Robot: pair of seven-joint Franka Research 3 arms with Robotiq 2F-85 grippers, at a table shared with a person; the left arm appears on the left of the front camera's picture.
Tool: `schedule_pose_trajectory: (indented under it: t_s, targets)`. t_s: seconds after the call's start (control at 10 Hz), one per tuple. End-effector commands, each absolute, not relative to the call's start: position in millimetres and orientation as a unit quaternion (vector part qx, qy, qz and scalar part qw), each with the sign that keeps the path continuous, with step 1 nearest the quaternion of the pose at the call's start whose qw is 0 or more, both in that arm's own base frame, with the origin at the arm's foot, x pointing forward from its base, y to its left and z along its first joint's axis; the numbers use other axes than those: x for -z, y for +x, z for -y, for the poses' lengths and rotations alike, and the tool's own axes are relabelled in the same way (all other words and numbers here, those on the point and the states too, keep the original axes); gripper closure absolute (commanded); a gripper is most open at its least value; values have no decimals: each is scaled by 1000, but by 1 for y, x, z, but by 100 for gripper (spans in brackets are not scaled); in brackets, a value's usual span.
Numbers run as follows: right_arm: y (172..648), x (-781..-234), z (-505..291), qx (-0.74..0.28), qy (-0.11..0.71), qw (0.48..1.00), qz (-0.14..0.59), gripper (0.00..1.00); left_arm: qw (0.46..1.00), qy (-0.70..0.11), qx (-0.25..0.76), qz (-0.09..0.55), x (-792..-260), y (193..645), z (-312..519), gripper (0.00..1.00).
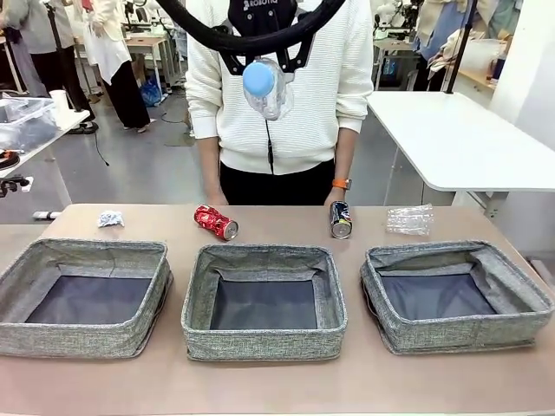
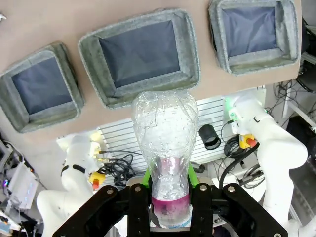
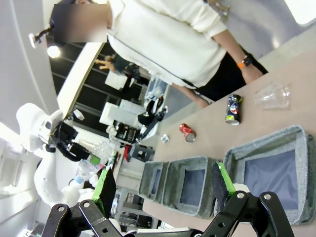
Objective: Sort the waste into the appropriate baskets.
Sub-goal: Place the picked waste into the Fabric basket indicated by the person.
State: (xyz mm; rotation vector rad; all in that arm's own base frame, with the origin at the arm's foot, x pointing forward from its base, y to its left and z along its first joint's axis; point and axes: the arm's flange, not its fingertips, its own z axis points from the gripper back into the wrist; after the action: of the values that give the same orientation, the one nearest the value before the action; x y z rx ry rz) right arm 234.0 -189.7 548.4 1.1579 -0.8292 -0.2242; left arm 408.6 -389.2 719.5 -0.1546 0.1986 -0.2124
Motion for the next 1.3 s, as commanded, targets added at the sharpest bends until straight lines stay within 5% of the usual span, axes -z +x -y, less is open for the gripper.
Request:
schedule_pose_trajectory:
  t_s: [0.0,1.2]
  targets:
    - [237,-550,190,93,533,744,393,0,986,-85,98,-102,-723,407,389,76]
    - [237,-550,190,93,533,744,393,0,986,-85,98,-102,-723,407,389,76]
